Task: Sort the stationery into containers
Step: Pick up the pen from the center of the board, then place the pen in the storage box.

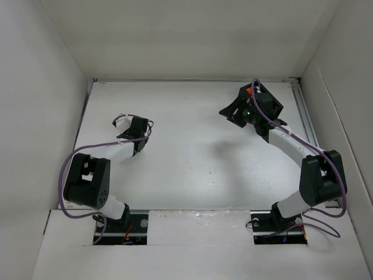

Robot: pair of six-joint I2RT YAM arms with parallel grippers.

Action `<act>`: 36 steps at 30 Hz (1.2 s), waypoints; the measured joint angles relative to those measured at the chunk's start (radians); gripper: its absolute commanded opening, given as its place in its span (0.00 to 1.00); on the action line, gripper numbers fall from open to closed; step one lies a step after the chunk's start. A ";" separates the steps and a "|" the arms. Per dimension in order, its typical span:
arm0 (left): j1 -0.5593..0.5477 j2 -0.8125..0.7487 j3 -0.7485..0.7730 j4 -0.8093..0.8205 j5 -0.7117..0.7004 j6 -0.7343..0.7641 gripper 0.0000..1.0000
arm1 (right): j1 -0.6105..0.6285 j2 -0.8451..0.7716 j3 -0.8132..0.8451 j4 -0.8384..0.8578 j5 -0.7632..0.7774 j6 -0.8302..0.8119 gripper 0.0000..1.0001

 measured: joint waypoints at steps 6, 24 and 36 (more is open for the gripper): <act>-0.047 -0.114 -0.025 0.019 0.052 0.025 0.00 | 0.001 0.000 0.001 0.000 -0.040 -0.002 0.68; -0.307 -0.039 -0.068 0.505 0.634 0.305 0.00 | 0.084 0.123 0.069 0.029 -0.319 -0.051 0.86; -0.307 -0.034 -0.077 0.637 0.866 0.381 0.00 | 0.172 0.230 0.139 0.020 -0.288 -0.086 0.86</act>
